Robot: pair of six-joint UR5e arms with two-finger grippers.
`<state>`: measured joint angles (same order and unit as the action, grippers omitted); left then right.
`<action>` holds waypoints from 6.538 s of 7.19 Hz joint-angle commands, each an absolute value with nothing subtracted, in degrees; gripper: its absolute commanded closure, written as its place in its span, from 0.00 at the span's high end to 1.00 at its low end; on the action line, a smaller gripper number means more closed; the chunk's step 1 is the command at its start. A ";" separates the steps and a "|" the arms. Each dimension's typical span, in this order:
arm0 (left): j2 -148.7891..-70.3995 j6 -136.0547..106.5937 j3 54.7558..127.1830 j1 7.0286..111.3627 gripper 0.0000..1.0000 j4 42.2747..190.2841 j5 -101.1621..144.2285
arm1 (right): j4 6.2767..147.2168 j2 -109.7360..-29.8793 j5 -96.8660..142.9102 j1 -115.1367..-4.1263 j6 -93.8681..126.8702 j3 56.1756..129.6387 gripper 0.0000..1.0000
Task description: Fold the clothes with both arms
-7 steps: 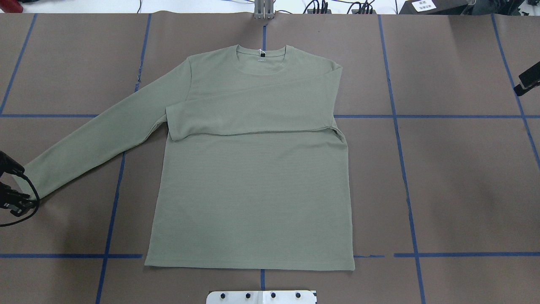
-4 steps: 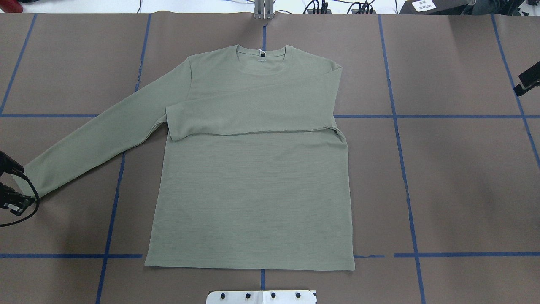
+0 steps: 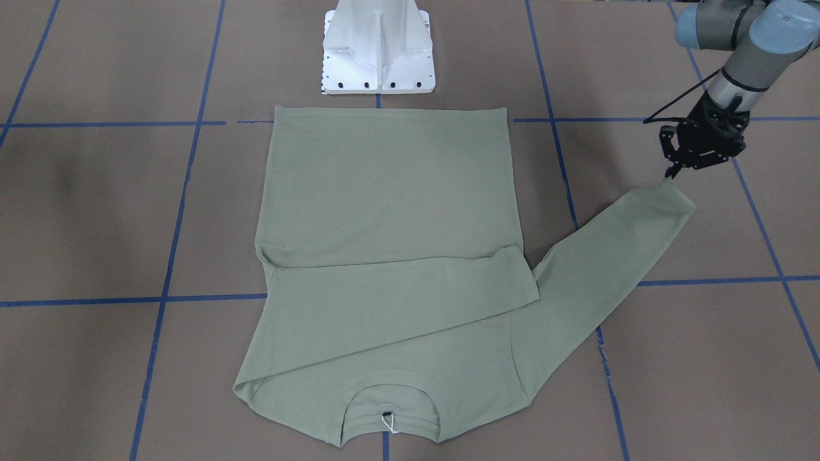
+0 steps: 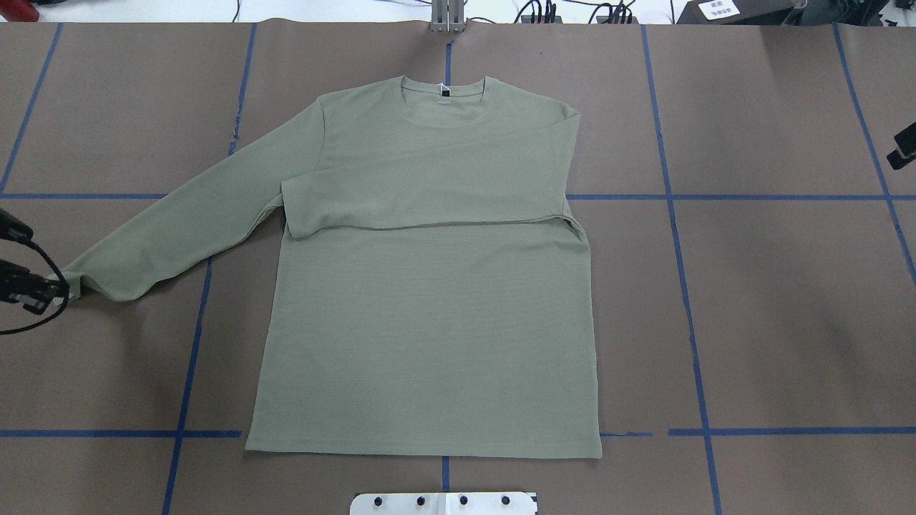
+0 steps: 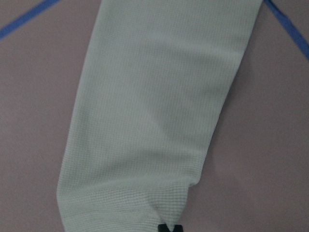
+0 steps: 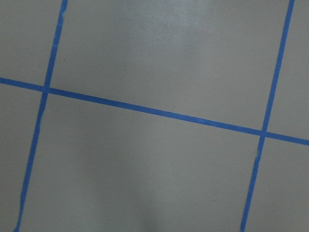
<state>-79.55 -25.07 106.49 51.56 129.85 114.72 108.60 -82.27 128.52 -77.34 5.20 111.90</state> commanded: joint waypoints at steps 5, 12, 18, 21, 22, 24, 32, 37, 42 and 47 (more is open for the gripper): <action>-124.67 -50.64 102.41 52.07 0.00 96.50 113.65 | 108.46 -84.73 127.62 -79.54 0.88 111.71 1.00; -143.16 -62.40 75.02 28.93 0.00 122.30 97.03 | 108.37 -84.81 127.88 -79.54 1.58 111.80 1.00; -144.94 -59.86 68.81 28.90 1.00 129.73 101.55 | 108.28 -83.85 129.54 -79.37 2.02 110.48 1.00; -143.62 -49.09 78.01 38.55 1.00 104.25 112.57 | 108.19 -75.00 133.68 -76.66 6.72 105.48 1.00; -140.22 -43.65 81.53 42.76 1.00 101.19 117.37 | 108.19 -71.40 133.42 -73.07 14.34 105.47 1.00; -133.53 -32.57 85.51 50.68 1.00 101.16 122.24 | 108.28 -62.97 128.19 -63.50 27.71 104.77 1.00; -125.33 -14.94 85.34 64.16 1.00 101.95 136.41 | 91.15 -29.90 96.44 -34.38 59.06 64.45 0.73; -125.24 -14.94 85.43 64.16 1.00 101.95 136.41 | 87.01 -29.09 90.88 -30.85 58.89 60.38 0.66; -125.24 -15.03 85.69 64.16 1.00 101.95 136.41 | 87.36 -29.09 90.62 -30.50 57.74 60.29 0.00; -125.24 -15.12 85.96 64.07 1.00 101.78 136.41 | 91.03 -32.32 91.40 -35.06 49.25 65.62 0.00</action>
<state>-125.24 -15.05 85.95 64.08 101.80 136.41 88.83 -30.43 91.09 -33.48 53.09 62.52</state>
